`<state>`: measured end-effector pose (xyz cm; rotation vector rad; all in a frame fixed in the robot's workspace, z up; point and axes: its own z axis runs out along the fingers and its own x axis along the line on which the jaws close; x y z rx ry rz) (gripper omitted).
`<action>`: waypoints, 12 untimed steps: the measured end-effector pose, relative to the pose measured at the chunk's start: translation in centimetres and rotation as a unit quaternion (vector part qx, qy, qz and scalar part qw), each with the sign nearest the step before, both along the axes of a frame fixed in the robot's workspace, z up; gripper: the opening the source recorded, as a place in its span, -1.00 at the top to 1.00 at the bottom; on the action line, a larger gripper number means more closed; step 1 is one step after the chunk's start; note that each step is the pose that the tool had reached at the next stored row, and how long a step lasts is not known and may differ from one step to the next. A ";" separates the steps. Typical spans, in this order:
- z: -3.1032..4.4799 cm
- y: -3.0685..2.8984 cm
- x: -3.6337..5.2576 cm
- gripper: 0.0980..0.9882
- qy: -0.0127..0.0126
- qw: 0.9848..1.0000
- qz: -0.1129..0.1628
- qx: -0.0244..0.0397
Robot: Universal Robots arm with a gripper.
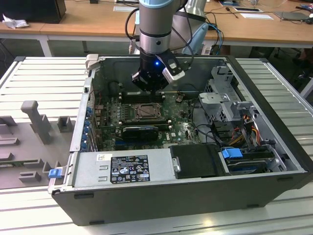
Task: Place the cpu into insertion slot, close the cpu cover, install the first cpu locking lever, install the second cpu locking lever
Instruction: 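Install the second cpu locking lever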
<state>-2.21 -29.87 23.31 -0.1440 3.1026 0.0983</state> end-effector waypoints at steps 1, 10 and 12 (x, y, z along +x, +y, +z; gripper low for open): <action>0.00 -0.15 0.00 0.98 0.000 1.000 0.000 0.000; -0.02 -1.04 0.00 0.98 0.000 1.000 0.000 0.000; -0.02 -1.22 0.00 0.98 0.000 1.000 0.000 0.000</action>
